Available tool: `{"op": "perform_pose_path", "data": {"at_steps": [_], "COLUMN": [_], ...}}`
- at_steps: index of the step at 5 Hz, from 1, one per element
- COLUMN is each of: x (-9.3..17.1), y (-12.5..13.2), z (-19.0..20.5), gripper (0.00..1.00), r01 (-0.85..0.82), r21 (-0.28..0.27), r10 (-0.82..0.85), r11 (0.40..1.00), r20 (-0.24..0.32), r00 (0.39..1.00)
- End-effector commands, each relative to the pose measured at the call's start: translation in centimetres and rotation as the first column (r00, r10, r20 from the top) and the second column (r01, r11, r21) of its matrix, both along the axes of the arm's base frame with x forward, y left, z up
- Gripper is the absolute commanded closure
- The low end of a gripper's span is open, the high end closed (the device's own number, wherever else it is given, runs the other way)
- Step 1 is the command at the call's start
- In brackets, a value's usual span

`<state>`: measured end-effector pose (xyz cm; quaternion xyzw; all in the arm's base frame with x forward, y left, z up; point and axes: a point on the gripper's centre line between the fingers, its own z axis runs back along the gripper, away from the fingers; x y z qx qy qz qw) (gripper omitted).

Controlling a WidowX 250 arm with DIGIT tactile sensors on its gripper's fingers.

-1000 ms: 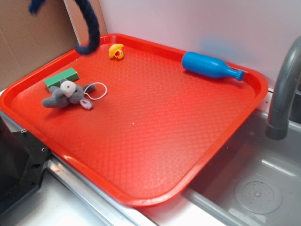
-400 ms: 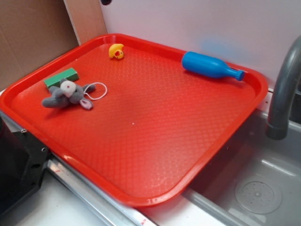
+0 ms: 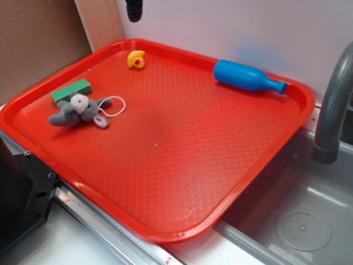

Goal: Grab the blue rope.

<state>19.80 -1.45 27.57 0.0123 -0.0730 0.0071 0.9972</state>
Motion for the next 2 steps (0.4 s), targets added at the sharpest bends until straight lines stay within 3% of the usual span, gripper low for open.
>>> {"op": "perform_pose_path", "data": {"at_steps": [1,2], "x": [-1.37,-1.16], "y": [-0.29,-0.49], "z": [-0.69,-0.99], "gripper": [1.0,1.0], "r01": [0.004,0.015], "r21": [0.014,0.025], "r10": [-0.004,-0.015], "r11": [1.0,1.0], "r20": [0.002,0.002], "r00": [1.0,1.0]}}
